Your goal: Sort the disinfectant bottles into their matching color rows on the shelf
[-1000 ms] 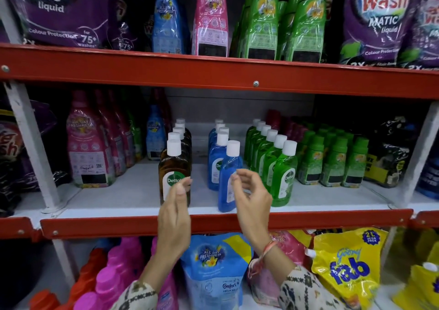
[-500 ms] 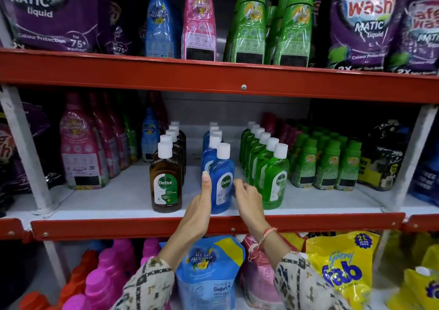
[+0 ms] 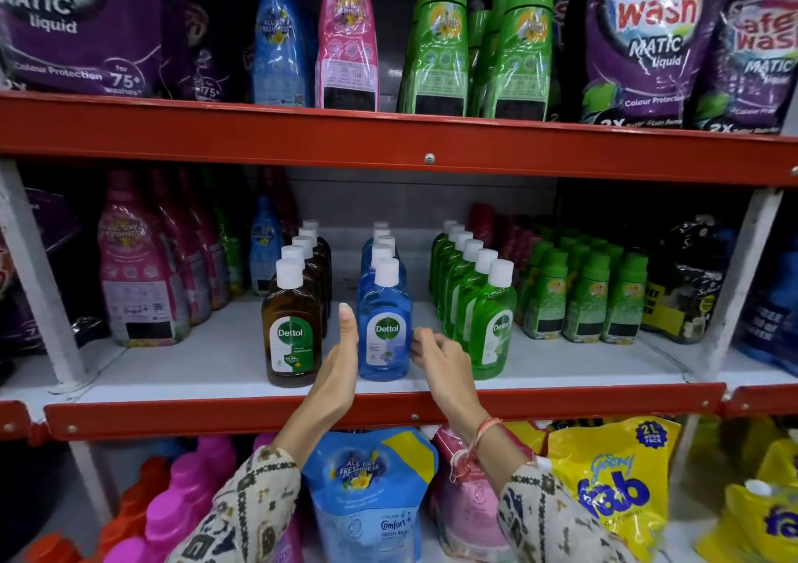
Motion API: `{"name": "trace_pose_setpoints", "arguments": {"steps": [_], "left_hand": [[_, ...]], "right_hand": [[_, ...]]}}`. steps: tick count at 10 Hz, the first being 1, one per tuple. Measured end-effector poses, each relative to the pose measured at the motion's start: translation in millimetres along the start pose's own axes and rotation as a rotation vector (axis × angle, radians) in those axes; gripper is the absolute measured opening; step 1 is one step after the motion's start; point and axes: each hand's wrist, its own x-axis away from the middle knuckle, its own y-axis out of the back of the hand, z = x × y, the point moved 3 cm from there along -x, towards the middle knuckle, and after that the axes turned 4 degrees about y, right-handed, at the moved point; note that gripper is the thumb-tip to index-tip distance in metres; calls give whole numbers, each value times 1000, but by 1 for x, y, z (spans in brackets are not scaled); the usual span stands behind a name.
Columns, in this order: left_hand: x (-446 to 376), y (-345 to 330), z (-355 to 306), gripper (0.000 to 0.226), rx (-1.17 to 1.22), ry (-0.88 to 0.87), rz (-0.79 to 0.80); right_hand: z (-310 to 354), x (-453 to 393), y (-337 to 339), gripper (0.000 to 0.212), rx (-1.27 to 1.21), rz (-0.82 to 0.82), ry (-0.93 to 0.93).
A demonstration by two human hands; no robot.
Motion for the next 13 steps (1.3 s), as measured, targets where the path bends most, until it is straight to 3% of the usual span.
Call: {"name": "trace_pose_setpoints", "arguments": {"steps": [1,2,3,4,5,6,7,8,11,13], "left_hand": [[2,-2,0,69,14,22,-2],[11,-2,4,93,6,-27,-147],[27,-3,-1,77,-128,-286,-467],[37,-18,-9,49,-161,-478,-520],[37,-44,-10,51,-151,-457,-382],[27,-76,-4,75,-100,-225,-97],[17,-102,-5,69,-169,-52,28],[9,-117,-7,70,-189,-27,102],[-6,-122,-10,84,-170,-44,92],[-9,-121,-7,74,-209,-2,107]], "right_hand": [[0,0,1,49,24,17,8],[1,4,7,37,54,-19,55],[4,12,28,24,35,-177,162],[0,15,59,20,0,-384,224],[-9,4,88,20,32,-501,180],[-23,-15,106,26,105,-408,17],[-28,-23,111,41,128,-297,-81],[-30,-25,112,43,154,-275,-65],[-35,-19,117,60,223,-374,15],[-37,-19,116,63,220,-378,10]]}}
